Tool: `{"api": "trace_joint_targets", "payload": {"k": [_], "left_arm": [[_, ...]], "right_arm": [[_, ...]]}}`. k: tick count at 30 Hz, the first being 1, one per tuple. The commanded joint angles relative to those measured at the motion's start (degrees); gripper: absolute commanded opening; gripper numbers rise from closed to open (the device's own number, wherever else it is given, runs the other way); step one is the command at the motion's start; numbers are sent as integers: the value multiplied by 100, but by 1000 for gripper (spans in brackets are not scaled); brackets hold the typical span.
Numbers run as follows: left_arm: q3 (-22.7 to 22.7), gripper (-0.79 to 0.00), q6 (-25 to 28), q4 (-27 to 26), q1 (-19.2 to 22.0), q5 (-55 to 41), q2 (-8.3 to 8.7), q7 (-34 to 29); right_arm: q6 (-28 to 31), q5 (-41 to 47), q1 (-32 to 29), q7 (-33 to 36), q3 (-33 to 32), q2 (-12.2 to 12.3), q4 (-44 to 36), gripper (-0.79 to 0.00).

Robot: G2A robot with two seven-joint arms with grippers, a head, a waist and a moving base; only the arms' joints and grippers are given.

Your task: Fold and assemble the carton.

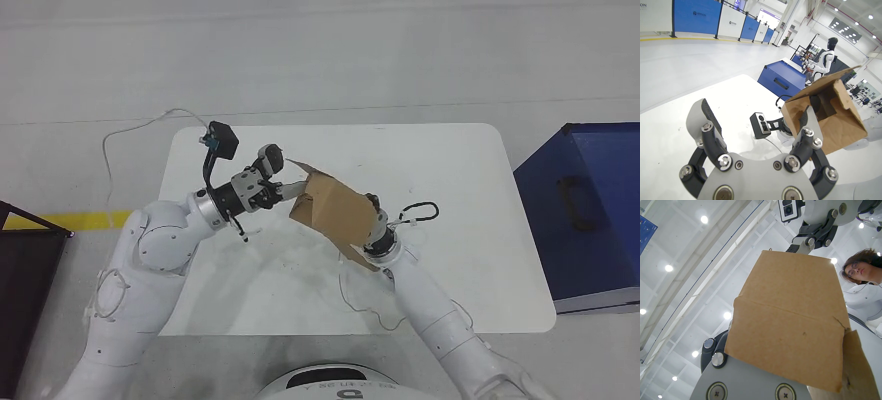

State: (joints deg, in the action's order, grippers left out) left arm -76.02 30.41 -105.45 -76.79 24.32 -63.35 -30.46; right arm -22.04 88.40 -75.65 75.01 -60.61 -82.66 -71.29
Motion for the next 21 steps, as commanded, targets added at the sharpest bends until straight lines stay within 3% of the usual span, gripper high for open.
{"api": "trace_joint_targets", "payload": {"k": [1, 9, 17, 21], "left_arm": [[-95, 0, 15, -70, -34, 68, 8, 152], [-95, 0, -143, -23, -90, -88, 6, 157], [-465, 0, -1131, 386, -99, -2158, 62, -889], [-551, 0, -1290, 366, 22, -2215, 83, -1023]], "right_arm": [[33, -39, 4, -25, -13, 4, 3, -785], [-26, -27, -44, -147, -19, 10, -105, -785], [-105, -306, -374, -53, -306, 128, -381, -785], [-162, -446, -503, -26, -391, 177, -465, -785]]}}
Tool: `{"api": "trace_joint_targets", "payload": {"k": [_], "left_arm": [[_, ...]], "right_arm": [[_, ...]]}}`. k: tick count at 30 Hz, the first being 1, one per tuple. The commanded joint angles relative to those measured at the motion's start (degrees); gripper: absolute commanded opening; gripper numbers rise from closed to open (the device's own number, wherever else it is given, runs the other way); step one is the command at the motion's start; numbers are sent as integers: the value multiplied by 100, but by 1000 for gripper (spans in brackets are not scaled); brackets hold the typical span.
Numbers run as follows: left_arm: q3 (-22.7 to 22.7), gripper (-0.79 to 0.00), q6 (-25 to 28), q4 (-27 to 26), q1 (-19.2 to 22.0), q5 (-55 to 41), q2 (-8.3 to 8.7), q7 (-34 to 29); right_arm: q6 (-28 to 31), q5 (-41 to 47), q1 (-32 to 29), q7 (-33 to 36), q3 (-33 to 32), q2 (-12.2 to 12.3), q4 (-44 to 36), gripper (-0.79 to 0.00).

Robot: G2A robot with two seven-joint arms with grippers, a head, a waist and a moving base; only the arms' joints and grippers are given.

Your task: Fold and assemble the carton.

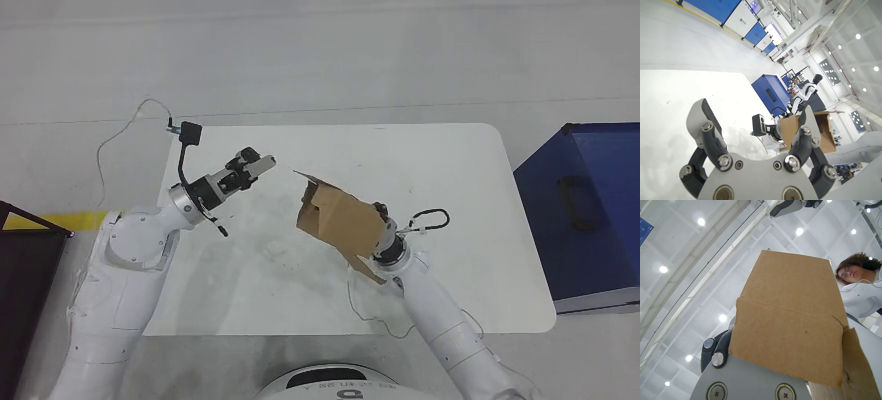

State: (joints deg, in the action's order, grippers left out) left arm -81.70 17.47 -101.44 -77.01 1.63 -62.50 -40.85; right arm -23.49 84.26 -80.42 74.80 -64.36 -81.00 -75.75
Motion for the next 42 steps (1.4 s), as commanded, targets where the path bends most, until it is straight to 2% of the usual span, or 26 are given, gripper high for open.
{"api": "trace_joint_targets", "payload": {"k": [1, 8, 11, 21, 31, 42], "left_arm": [[60, 0, 22, -67, 100, 45, -5, 8], [822, 0, 246, 32, 843, 250, -93, -143], [1076, 0, 419, 111, 1005, 235, -123, -224], [1072, 0, 900, 99, 811, 294, -73, -424], [997, -25, 1085, 31, 687, 564, -23, -389], [1084, -9, 1174, -92, 653, 963, 6, -318]], "right_arm": [[-40, -68, -48, -17, -21, 20, -32, -785], [-176, -118, -75, -149, 62, 34, -92, -785], [-184, -96, -84, -164, 76, 38, -115, -785], [-398, 570, -77, -308, 88, 5, 34, -785], [-471, 808, 75, -392, 245, -53, 161, -785], [-416, 979, 96, -481, 260, -82, 260, -785]]}}
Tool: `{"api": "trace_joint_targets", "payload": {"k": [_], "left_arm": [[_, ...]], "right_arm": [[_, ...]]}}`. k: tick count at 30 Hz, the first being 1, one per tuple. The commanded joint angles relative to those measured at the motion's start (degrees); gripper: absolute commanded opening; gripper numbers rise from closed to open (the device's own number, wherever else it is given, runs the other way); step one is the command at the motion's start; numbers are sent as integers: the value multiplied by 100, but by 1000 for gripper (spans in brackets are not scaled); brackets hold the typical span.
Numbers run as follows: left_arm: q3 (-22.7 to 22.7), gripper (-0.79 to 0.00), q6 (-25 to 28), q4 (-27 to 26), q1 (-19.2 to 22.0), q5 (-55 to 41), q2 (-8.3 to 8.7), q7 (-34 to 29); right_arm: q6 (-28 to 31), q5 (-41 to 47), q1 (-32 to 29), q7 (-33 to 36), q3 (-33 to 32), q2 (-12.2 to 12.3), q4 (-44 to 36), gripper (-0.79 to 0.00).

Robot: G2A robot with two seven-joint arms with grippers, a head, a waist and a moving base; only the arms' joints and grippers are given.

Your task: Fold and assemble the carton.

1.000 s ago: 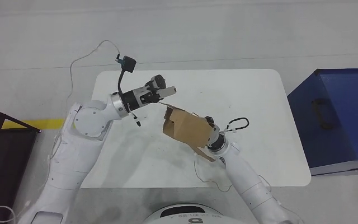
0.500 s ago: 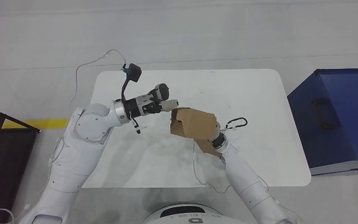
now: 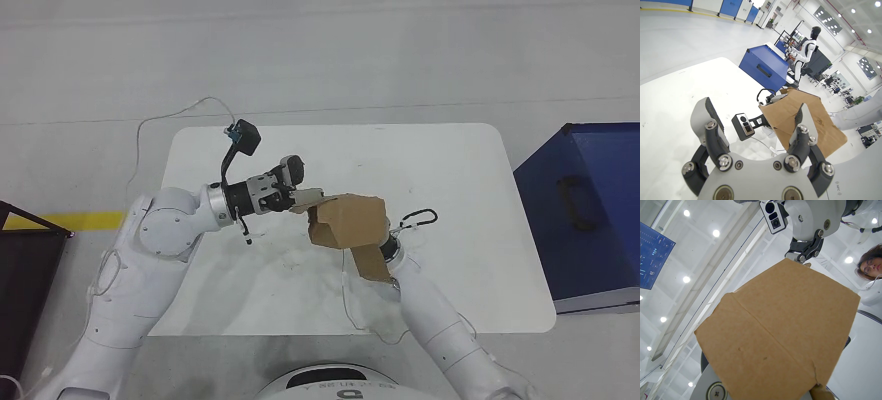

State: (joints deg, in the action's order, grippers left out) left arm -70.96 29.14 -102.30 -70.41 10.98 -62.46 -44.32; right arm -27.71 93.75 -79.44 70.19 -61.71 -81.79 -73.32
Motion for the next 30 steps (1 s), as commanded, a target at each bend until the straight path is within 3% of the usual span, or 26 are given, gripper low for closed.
{"api": "trace_joint_targets", "payload": {"k": [1, 30], "left_arm": [[14, -6, 5, -6, -10, 37, 3, 48], [29, 0, -78, 8, -98, 394, 35, 628]], "right_arm": [[19, 58, -2, -40, -12, -5, 30, -785], [60, 320, 31, -246, -24, -80, 120, -785]]}}
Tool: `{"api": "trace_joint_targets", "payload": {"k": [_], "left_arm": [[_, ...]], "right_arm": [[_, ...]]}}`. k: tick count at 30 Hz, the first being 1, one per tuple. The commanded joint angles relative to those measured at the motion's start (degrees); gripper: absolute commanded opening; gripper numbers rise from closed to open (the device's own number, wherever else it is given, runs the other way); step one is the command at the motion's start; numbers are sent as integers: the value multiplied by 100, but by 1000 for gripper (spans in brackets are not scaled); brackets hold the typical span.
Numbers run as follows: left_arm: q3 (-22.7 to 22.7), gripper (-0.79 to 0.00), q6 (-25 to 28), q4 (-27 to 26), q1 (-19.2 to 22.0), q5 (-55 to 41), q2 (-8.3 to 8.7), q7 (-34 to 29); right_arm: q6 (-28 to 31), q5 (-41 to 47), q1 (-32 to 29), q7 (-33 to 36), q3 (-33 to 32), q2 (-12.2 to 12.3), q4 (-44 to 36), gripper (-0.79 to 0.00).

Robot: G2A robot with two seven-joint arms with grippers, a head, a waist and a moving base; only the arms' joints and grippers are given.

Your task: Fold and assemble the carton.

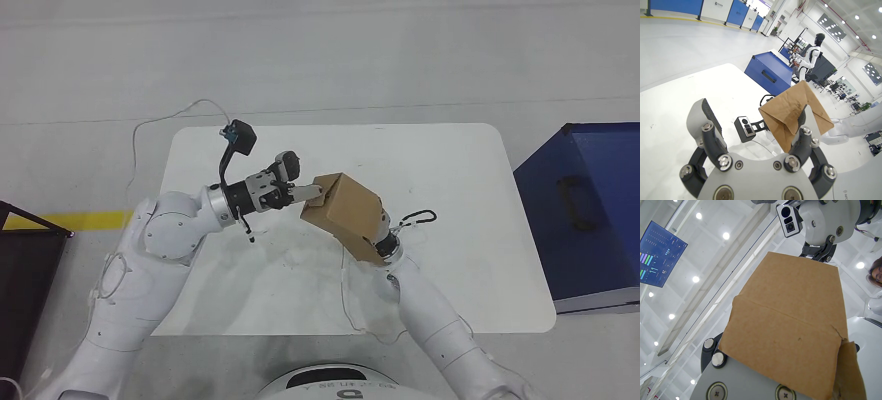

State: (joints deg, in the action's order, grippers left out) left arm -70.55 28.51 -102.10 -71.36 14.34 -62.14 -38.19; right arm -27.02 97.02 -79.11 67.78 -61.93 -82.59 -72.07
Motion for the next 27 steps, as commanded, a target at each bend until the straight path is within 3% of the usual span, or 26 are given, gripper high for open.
{"api": "trace_joint_targets", "payload": {"k": [1, 27], "left_arm": [[-18, 0, -32, -21, -4, 113, 7, 23], [222, 0, -106, -167, 56, 1021, 23, 179]], "right_arm": [[-16, -12, -4, -8, -3, 0, -10, -785], [-378, 247, 75, 54, 114, -81, 181, -785]]}}
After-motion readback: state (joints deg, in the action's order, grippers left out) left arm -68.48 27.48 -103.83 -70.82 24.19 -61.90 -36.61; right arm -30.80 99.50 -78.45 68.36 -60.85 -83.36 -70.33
